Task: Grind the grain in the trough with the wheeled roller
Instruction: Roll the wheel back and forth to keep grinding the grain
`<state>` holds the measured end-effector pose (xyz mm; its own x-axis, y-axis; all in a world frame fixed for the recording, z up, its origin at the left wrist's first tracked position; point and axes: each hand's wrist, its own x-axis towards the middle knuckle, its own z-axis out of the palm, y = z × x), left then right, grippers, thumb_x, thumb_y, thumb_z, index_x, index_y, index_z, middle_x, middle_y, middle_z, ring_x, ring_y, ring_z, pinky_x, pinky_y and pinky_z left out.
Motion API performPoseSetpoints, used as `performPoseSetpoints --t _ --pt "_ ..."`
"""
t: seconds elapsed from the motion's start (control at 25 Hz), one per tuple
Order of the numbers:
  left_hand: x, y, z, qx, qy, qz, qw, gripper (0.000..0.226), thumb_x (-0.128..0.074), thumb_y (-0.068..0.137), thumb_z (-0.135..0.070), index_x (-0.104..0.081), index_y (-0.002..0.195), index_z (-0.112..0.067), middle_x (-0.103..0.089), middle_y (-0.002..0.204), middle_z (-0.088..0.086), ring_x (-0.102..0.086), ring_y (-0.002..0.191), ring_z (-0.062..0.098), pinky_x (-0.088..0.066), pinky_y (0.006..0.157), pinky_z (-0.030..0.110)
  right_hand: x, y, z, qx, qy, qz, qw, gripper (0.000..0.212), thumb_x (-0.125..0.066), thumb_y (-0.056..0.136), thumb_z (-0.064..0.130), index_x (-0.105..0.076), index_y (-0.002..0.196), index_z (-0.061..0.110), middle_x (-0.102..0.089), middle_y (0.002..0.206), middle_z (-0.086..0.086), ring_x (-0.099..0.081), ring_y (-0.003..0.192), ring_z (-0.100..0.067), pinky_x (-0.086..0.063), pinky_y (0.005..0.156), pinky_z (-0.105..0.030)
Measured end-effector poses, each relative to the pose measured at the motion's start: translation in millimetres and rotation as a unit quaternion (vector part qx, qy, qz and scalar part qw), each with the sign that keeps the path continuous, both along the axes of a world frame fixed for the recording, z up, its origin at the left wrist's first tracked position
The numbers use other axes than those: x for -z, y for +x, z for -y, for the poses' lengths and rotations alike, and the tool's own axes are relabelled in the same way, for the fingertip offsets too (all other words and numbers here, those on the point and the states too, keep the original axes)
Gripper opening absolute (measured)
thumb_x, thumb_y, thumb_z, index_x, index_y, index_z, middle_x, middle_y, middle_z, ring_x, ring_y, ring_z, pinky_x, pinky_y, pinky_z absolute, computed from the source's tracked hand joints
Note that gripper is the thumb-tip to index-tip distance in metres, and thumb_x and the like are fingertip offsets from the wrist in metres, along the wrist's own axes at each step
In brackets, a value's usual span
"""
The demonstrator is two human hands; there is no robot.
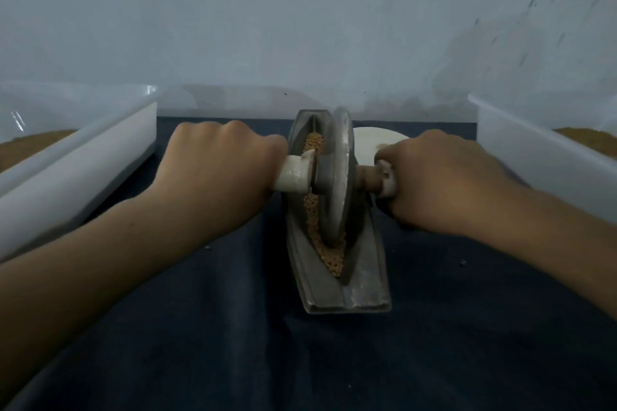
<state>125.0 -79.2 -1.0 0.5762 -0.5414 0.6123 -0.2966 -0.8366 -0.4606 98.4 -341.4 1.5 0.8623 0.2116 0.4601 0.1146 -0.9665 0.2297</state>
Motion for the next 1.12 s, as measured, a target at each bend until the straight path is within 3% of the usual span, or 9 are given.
performPoseSetpoints --t 0.08,0.24,0.36,0.52,0.64,0.76,0.84,0.96,1.12 --pt "4 18 9 -0.05 -0.005 -0.014 0.999 0.04 -0.073 0.066 -0.018 -0.034 0.069 -0.022 -0.032 0.05 0.002 -0.033 0.04 0.024 -0.013 0.049 0.021 1 24 -5 0.011 -0.002 0.0 1.0 0.028 -0.068 0.072 0.04 -0.045 0.062 0.029 -0.045 0.057 0.008 -0.041 0.048 -0.011 -0.023 0.045 -0.02" --pt "-1 61 25 -0.083 -0.058 -0.039 0.994 0.005 -0.06 0.086 -0.019 -0.055 0.086 -0.019 -0.059 0.075 0.008 -0.062 0.068 0.035 -0.03 0.054 0.032 -5 72 -18 0.019 0.025 0.018 0.999 0.014 -0.061 0.084 0.033 -0.055 0.075 0.025 -0.048 0.065 0.001 -0.043 0.054 -0.019 -0.029 0.048 -0.024" --pt "-4 49 23 -0.067 -0.042 -0.036 0.996 0.01 -0.063 0.083 -0.02 -0.053 0.082 -0.02 -0.053 0.066 0.005 -0.055 0.057 0.031 -0.026 0.05 0.029 -2 60 -15 0.025 0.027 0.006 0.999 0.022 -0.064 0.081 0.033 -0.046 0.07 0.027 -0.045 0.065 0.004 -0.043 0.056 -0.018 -0.027 0.049 -0.026" --pt "-4 -3 7 -0.032 0.005 -0.018 0.999 0.04 -0.073 0.067 -0.022 -0.034 0.072 -0.022 -0.029 0.051 -0.003 -0.016 0.041 0.018 -0.007 0.048 0.022 3 4 -2 -0.014 0.003 0.032 0.999 0.035 -0.069 0.069 0.037 -0.037 0.058 0.028 -0.034 0.054 0.011 -0.028 0.045 -0.006 -0.016 0.044 -0.02" --pt "-5 -14 -1 -0.011 0.015 -0.003 1.0 0.045 -0.076 0.057 -0.02 -0.033 0.07 -0.02 -0.038 0.048 0.0 -0.019 0.043 0.02 -0.005 0.051 0.02 -1 -19 1 -0.044 -0.013 0.065 0.997 0.042 -0.074 0.056 0.04 -0.033 0.057 0.032 -0.017 0.049 0.017 -0.012 0.044 0.003 -0.008 0.047 -0.012" --pt "6 10 7 -0.053 -0.031 -0.012 0.998 0.04 -0.077 0.062 -0.017 -0.037 0.067 -0.018 -0.039 0.048 0.001 -0.023 0.042 0.019 -0.009 0.05 0.02 2 13 -3 -0.007 -0.023 0.041 0.999 0.032 -0.068 0.067 0.036 -0.038 0.058 0.028 -0.036 0.051 0.01 -0.033 0.043 -0.01 -0.017 0.045 -0.02" --pt "11 40 16 -0.073 -0.063 -0.025 0.995 0.027 -0.074 0.073 -0.018 -0.048 0.07 -0.017 -0.049 0.055 0.006 -0.041 0.044 0.025 -0.018 0.048 0.024 -4 52 -12 0.003 -0.016 0.047 0.999 0.025 -0.063 0.079 0.035 -0.045 0.066 0.026 -0.043 0.06 0.005 -0.045 0.054 -0.019 -0.022 0.048 -0.024" --pt "7 69 23 -0.074 -0.101 -0.046 0.991 0.016 -0.067 0.084 -0.028 -0.055 0.082 -0.018 -0.057 0.069 0.009 -0.059 0.06 0.033 -0.033 0.052 0.031 -12 82 -20 0.021 -0.009 0.031 0.999 0.01 -0.061 0.087 0.028 -0.057 0.078 0.025 -0.042 0.066 0.001 -0.047 0.059 -0.021 -0.022 0.049 -0.026" --pt "15 38 14 -0.063 -0.098 -0.024 0.993 0.026 -0.07 0.079 -0.024 -0.046 0.073 -0.018 -0.047 0.057 0.003 -0.039 0.043 0.024 -0.023 0.047 0.025 -5 49 -20 0.007 -0.017 0.061 0.998 0.025 -0.068 0.084 0.033 -0.046 0.074 0.028 -0.036 0.063 0.005 -0.039 0.056 -0.019 -0.019 0.048 -0.026"
